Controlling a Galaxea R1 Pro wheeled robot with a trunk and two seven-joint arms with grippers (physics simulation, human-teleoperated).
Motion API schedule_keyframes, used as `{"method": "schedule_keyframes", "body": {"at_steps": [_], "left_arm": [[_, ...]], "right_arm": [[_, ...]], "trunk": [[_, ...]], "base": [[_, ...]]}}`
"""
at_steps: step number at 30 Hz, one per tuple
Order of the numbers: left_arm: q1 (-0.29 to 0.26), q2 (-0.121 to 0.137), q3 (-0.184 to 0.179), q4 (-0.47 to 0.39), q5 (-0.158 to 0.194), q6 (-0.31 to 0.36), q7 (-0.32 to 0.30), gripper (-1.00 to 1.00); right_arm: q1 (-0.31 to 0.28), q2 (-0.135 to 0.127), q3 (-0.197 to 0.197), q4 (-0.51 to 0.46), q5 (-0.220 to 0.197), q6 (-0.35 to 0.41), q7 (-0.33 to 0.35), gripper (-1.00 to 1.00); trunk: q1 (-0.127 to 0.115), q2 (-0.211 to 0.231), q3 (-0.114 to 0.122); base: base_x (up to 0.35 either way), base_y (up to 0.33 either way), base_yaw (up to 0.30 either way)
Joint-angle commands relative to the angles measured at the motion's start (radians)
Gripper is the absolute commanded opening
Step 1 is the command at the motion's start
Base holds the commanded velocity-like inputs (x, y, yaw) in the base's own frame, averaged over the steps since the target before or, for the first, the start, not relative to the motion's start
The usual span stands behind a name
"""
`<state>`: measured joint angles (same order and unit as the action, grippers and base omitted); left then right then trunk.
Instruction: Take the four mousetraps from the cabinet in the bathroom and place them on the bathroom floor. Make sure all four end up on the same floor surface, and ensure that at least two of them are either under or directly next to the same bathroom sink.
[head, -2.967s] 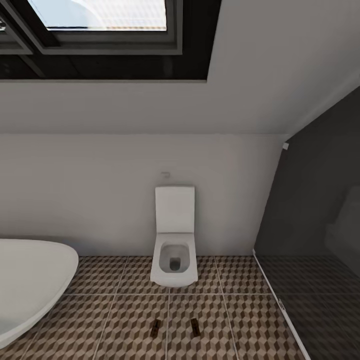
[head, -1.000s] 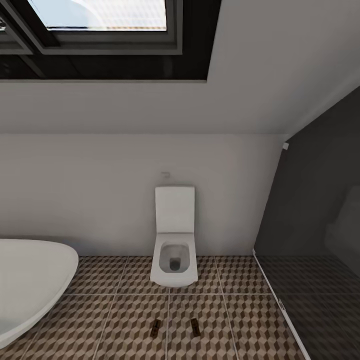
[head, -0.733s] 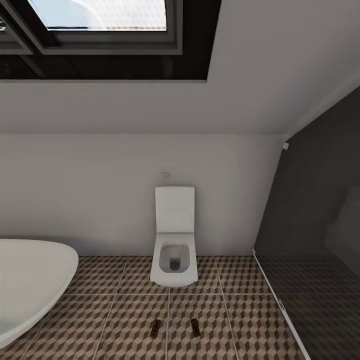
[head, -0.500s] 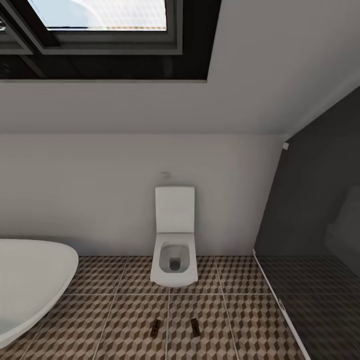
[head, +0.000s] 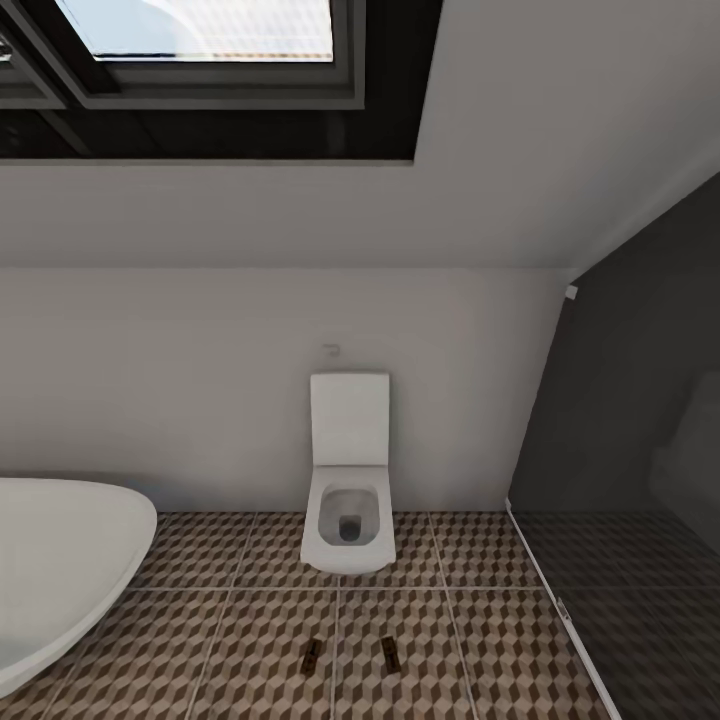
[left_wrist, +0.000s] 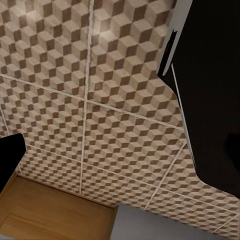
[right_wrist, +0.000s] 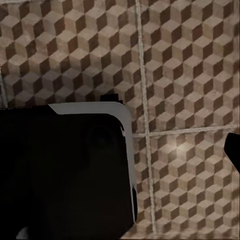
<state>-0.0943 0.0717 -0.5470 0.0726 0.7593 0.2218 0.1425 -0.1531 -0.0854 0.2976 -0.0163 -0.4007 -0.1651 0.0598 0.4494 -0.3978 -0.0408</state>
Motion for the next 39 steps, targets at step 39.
{"method": "schedule_keyframes", "body": {"at_steps": [39], "left_arm": [[-0.001, 0.000, -0.008, -0.017, 0.008, -0.122, 0.002, 1.00]], "right_arm": [[0.138, 0.069, 0.003, -0.023, -0.016, 0.092, -0.198, 1.00]], "trunk": [[0.001, -0.002, -0.002]], "base": [[0.000, 0.000, 0.000]]}}
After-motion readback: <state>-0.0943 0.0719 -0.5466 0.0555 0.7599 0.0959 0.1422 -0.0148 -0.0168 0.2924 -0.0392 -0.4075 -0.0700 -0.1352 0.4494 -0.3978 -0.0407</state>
